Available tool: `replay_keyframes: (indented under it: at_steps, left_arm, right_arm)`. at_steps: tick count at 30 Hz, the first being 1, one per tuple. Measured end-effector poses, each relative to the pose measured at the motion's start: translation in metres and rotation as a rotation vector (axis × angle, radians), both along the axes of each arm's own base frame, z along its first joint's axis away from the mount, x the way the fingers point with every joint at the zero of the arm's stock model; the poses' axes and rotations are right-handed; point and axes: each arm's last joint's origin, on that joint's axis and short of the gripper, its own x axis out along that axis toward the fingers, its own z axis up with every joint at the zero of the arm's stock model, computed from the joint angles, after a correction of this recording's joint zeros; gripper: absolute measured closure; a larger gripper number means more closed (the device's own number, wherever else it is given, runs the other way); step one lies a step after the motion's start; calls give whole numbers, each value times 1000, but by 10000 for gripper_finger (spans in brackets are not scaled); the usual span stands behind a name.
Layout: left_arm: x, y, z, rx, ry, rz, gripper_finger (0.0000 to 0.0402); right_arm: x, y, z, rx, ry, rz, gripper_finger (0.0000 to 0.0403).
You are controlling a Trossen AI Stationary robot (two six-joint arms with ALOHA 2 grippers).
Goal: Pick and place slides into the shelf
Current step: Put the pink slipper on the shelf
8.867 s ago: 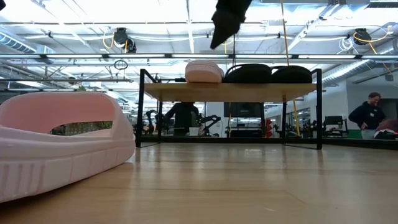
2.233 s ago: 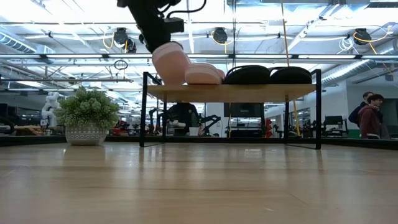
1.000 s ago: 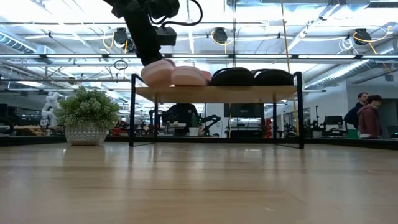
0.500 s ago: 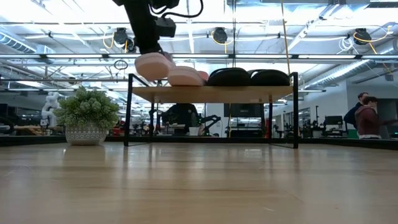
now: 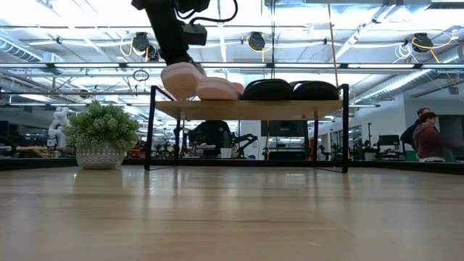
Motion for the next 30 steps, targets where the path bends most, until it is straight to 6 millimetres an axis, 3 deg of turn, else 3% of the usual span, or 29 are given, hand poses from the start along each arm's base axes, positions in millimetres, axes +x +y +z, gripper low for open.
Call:
replay_keyframes:
  at_steps: [14,30]
  left_arm:
    - [13,8,-29,-37,114,14,401]
    - [14,6,-31,-28,162,-12,394]
  right_arm:
    - [0,0,0,7,-1,-3,284]
    - [0,0,0,6,0,-2,284]
